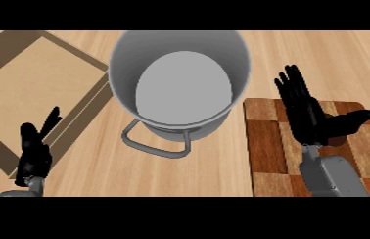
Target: Pick the cupcake from the cutting board and place it in the pot
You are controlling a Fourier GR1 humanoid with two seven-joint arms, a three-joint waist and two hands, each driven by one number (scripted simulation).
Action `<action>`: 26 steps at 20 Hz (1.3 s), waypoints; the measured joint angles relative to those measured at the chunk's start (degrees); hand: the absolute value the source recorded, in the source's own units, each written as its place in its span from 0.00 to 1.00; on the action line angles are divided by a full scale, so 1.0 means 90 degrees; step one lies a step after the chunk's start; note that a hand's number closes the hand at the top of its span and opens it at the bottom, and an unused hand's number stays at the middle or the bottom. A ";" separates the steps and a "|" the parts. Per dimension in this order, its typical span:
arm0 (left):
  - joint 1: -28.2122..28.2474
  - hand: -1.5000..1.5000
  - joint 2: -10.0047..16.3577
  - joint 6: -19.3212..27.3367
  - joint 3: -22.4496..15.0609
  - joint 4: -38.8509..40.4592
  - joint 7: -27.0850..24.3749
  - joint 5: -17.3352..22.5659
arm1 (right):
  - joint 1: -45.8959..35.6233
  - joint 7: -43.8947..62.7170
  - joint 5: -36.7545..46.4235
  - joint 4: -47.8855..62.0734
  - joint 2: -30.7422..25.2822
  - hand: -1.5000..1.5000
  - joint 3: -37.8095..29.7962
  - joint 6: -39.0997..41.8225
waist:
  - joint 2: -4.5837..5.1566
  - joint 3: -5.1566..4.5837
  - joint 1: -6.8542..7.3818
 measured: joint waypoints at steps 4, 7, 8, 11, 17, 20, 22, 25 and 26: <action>0.0152 0.50 0.0350 -0.0164 0.0201 -0.0457 -0.0265 -0.0012 | -0.0187 0.0265 0.0511 0.0231 -0.0274 1.00 -0.0258 -0.0853 | -0.0153 0.0003 -0.0117; 0.0257 0.50 0.0520 -0.0115 0.0277 -0.0657 -0.0273 -0.0051 | -0.0162 0.0541 0.1320 0.0588 -0.0996 1.00 -0.0422 -0.1675 | -0.0136 -0.0074 -0.0221; 0.0370 0.50 0.0534 -0.0087 0.0329 -0.0729 -0.0278 -0.0010 | -0.0107 0.0548 0.1610 0.0724 -0.1241 0.00 -0.0576 -0.2084 | -0.0146 -0.0080 -0.0302; 0.0571 0.50 0.0572 -0.0001 0.0392 -0.0910 -0.0185 0.0047 | -0.0011 0.0486 0.2407 0.0982 -0.1525 0.00 -0.0906 -0.3500 | -0.0172 -0.0064 -0.0440; 0.0529 0.50 0.0619 0.0209 0.0254 -0.1165 0.0284 -0.0052 | 0.0020 0.1139 0.4168 0.1127 -0.1341 0.00 -0.0357 -0.5572 | -0.0220 -0.0054 -0.0411; 0.0525 0.50 0.0657 0.0293 0.0223 -0.1257 0.0423 -0.0091 | 0.0005 0.1970 0.4873 0.1219 -0.1402 0.00 -0.0020 -0.5683 | -0.0244 -0.0073 -0.0408; 0.0558 0.50 0.0658 0.0378 0.0203 -0.1319 0.0465 -0.0139 | 0.0028 0.2564 0.5212 0.1353 -0.1511 0.00 0.0125 -0.5556 | -0.0256 -0.0089 -0.0423; 0.0608 0.50 0.0681 0.0448 0.0181 -0.1448 0.0550 -0.0161 | -0.0017 0.3503 0.5601 0.1488 -0.1723 0.00 0.0317 -0.5180 | -0.0268 -0.0108 -0.0438; 0.0623 0.50 0.0691 0.0470 0.0178 -0.1485 0.0571 -0.0166 | -0.0043 0.3816 0.5706 0.1507 -0.1793 0.00 0.0392 -0.4993 | -0.0273 -0.0115 -0.0443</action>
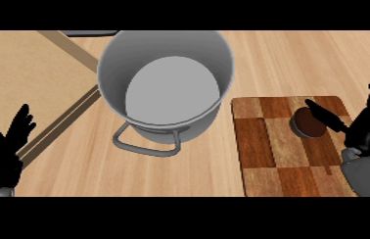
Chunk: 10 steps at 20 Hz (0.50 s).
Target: Pick the cupcake from the cutting board and place it in the pot
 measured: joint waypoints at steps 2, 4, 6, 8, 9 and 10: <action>0.0021 0.50 -0.0002 0.0079 -0.0023 -0.0078 0.0065 -0.0032 | -0.0104 0.0642 0.0172 -0.0007 -0.0158 0.00 0.0156 0.0477 | -0.0007 -0.0002 -0.0004; 0.0033 0.50 0.0010 0.0132 -0.0046 -0.0162 0.0154 -0.0044 | -0.0230 0.1266 0.0300 -0.0077 -0.0255 0.00 0.0355 0.1017 | -0.0017 -0.0009 -0.0006; 0.0028 0.50 0.0006 0.0179 -0.0076 -0.0229 0.0216 -0.0053 | -0.0406 0.1910 0.0331 -0.0175 -0.0321 0.00 0.0531 0.1638 | -0.0021 -0.0011 0.0011; 0.0009 0.50 -0.0007 0.0226 -0.0106 -0.0278 0.0265 -0.0059 | -0.0641 0.2575 0.0312 -0.0340 -0.0298 0.00 0.0708 0.2253 | -0.0025 -0.0007 0.0040; -0.0005 0.50 0.0009 0.0244 -0.0123 -0.0307 0.0314 -0.0071 | -0.0816 0.2892 0.0269 -0.0440 -0.0304 0.00 0.0766 0.2574 | -0.0023 0.0002 0.0052; -0.0008 0.50 0.0017 0.0279 -0.0151 -0.0343 0.0375 -0.0099 | -0.0958 0.3198 0.0235 -0.0563 -0.0288 0.00 0.0847 0.2876 | -0.0027 0.0010 0.0056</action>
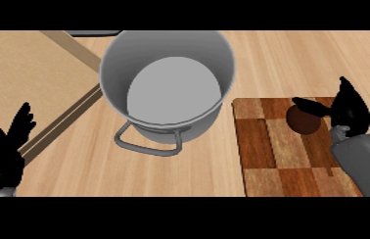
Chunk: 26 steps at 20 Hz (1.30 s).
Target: Pick the cupcake from the cutting board and place it in the pot
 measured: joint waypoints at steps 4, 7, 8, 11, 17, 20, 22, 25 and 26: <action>0.0029 0.50 0.0004 0.0077 -0.0047 -0.0060 0.0055 -0.0040 | -0.0460 0.0916 -0.0066 -0.0479 0.0008 0.00 0.0235 0.0959 | -0.0015 0.0044 -0.0027; 0.0076 0.50 0.0030 0.0118 -0.0055 -0.0116 0.0083 -0.0052 | -0.0604 0.1349 -0.0077 -0.0782 0.0035 0.00 0.0296 0.1343 | -0.0023 0.0069 -0.0052; 0.0098 0.50 0.0053 0.0113 -0.0053 -0.0145 0.0086 -0.0045 | -0.0625 0.1458 -0.0075 -0.0860 0.0056 0.00 0.0313 0.1440 | -0.0024 0.0072 -0.0056; 0.0123 0.50 0.0067 0.0170 -0.0074 -0.0188 0.0130 -0.0072 | -0.0620 0.1630 -0.0069 -0.1032 0.0066 0.00 0.0277 0.1616 | -0.0018 0.0093 -0.0069; 0.0153 0.50 0.0060 0.0269 -0.0111 -0.0258 0.0166 -0.0102 | -0.0358 0.1699 -0.0032 -0.1200 0.0122 0.00 0.0175 0.1840 | 0.0000 0.0111 -0.0053; 0.0151 0.50 0.0103 0.0248 -0.0122 -0.0301 0.0224 -0.0076 | -0.0232 0.1689 0.0024 -0.1265 0.0198 0.00 0.0118 0.1910 | 0.0006 0.0115 -0.0038; 0.0127 0.50 0.0095 0.0287 -0.0154 -0.0308 0.0252 -0.0113 | -0.0157 0.1641 0.0110 -0.1189 0.0271 0.00 0.0084 0.1928 | 0.0014 0.0121 -0.0014; 0.0125 0.50 0.0035 0.0374 -0.0175 -0.0295 0.0178 -0.0174 | -0.0087 0.1609 0.0267 -0.1166 0.0348 0.00 -0.0013 0.1955 | 0.0023 0.0119 0.0026; 0.0127 0.50 0.0012 0.0370 -0.0161 -0.0256 0.0111 -0.0151 | -0.0069 0.1581 0.0329 -0.1142 0.0377 0.00 -0.0036 0.1958 | 0.0022 0.0122 0.0032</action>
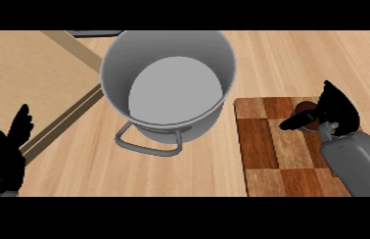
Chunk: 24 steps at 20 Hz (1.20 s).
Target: Pick the cupcake from the cutting board and place it in the pot
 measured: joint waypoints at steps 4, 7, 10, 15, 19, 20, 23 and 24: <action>-0.0010 0.50 0.0008 0.0041 -0.0027 -0.0024 0.0049 -0.0019 | 0.0013 -0.0061 0.0131 0.0153 0.0028 0.00 -0.0150 0.0103 | 0.0003 0.0006 0.0010; -0.0022 0.50 0.0027 0.0077 -0.0056 -0.0106 0.0165 -0.0032 | 0.0065 -0.0073 0.0178 0.0291 0.0133 0.00 -0.0267 0.0181 | 0.0007 0.0003 0.0021; 0.0012 0.50 0.0025 0.0060 -0.0091 -0.0147 0.0108 -0.0035 | 0.0117 -0.0091 0.0183 0.0385 0.0265 0.00 -0.0397 0.0256 | 0.0002 0.0007 0.0027; 0.0064 0.50 0.0007 0.0121 -0.0180 -0.0258 0.0011 -0.0111 | 0.0146 -0.0227 0.0275 0.0669 0.0499 0.00 -0.0605 0.0291 | -0.0011 0.0029 0.0040; 0.0123 0.50 -0.0011 0.0174 -0.0192 -0.0292 -0.0122 -0.0129 | 0.0172 -0.0326 0.0329 0.0828 0.0643 0.00 -0.0790 0.0318 | -0.0019 0.0035 0.0031; 0.0151 0.50 0.0003 0.0179 -0.0190 -0.0322 -0.0133 -0.0129 | 0.0168 -0.0327 0.0349 0.0837 0.0678 0.00 -0.0833 0.0328 | -0.0018 0.0032 0.0037; 0.0203 0.50 0.0031 0.0224 -0.0183 -0.0389 -0.0143 -0.0160 | 0.0223 -0.0409 0.0392 0.0888 0.0711 0.00 -0.1000 0.0337 | -0.0018 0.0030 0.0042; 0.0209 0.50 0.0028 0.0229 -0.0177 -0.0380 -0.0165 -0.0149 | 0.0208 -0.0433 0.0421 0.0939 0.0756 0.00 -0.1035 0.0335 | -0.0017 0.0030 0.0043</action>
